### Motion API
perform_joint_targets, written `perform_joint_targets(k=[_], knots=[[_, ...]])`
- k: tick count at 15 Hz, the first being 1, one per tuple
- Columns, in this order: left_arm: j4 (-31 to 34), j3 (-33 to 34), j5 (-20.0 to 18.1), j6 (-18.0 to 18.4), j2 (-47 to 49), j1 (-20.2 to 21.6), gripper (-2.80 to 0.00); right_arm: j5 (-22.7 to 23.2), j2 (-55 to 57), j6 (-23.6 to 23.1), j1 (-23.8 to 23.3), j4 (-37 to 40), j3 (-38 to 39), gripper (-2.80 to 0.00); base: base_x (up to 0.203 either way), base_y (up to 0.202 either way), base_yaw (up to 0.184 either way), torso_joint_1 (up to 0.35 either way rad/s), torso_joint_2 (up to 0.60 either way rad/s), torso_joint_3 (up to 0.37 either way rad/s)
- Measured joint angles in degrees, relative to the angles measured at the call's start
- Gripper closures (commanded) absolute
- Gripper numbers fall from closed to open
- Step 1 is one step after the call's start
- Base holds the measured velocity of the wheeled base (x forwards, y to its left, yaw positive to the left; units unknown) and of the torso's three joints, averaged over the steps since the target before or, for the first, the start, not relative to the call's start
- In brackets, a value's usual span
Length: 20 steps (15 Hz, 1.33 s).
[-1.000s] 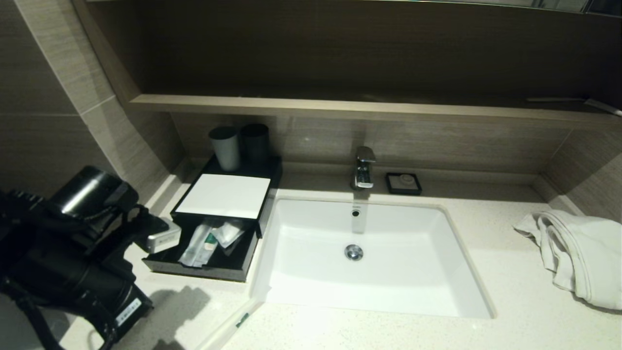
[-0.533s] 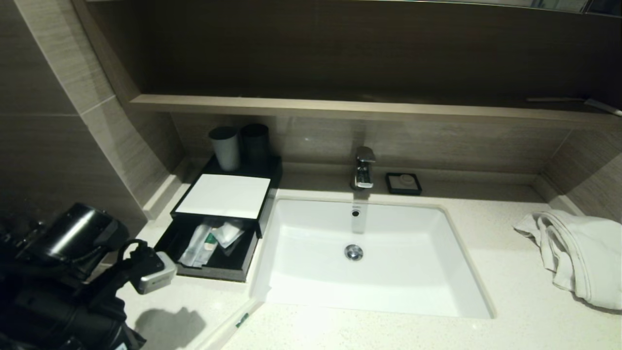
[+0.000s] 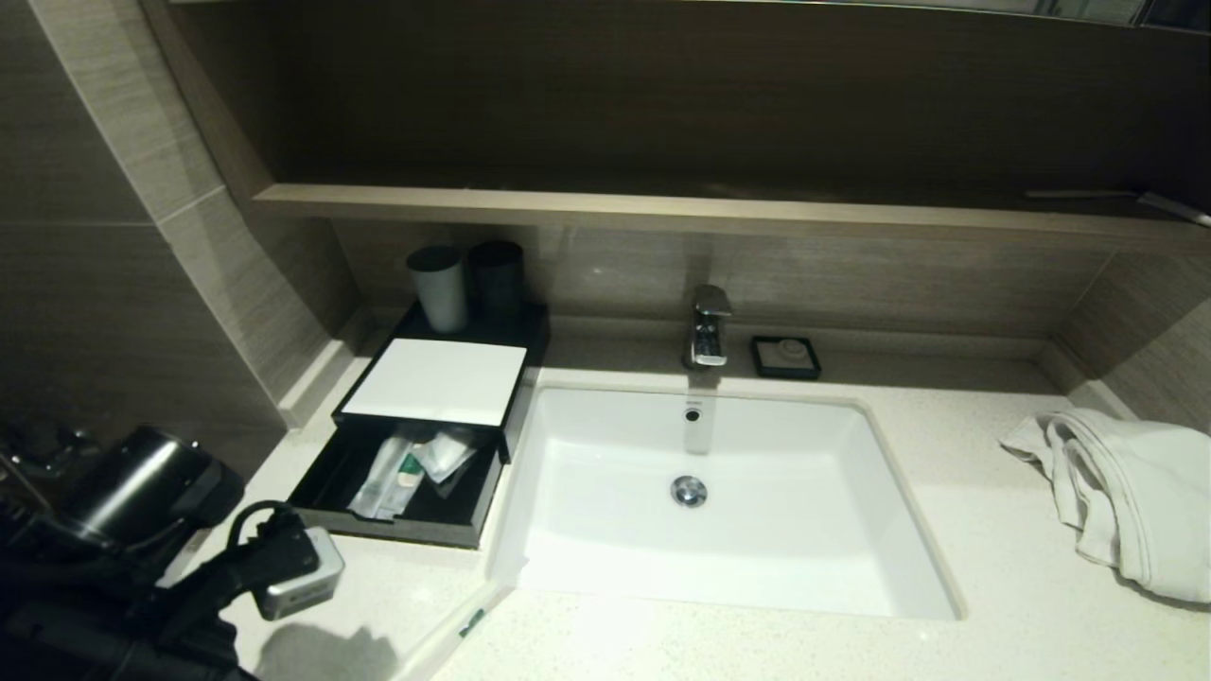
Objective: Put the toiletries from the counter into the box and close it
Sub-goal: Pick up the bathroom toiletry
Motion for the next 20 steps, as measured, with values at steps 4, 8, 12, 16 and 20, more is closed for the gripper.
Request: perform_joint_targets(k=[4,8,12,16,20], knots=[[0.0,0.9,-1.8,1.77,-0.72,-0.74,0.0,0.01,0.0,0.0,0.0,0.0,0.0,0.0,0.0,0.0,0.0,0.0,0.0,0.0],[0.0,0.8,-1.96,2.17,-0.67,-1.29,0.0,0.01,0.0,0.01,0.0,0.0,0.0,0.0,0.0,0.0,0.0,0.0,0.0,0.0],[0.04,-1.22,-1.83,4.61,0.46,-1.49,0.0,0.0,0.0,0.0,0.0,-0.02,0.0,0.0,0.0,0.0,0.0,0.0,0.0,0.0],[0.88,-6.13,-1.38,5.37,3.16,-3.42,-2.8,-0.02,0.0,0.0,0.0,-0.02,0.0,0.0,0.0,0.0,0.0,0.0,0.0,0.0],[1.0,-10.23,-1.2,5.21,7.15,-7.56,-2.8,0.0,0.0,-0.01,0.0,-0.02,0.0,0.0,0.0,0.0,0.0,0.0,0.0,0.0]])
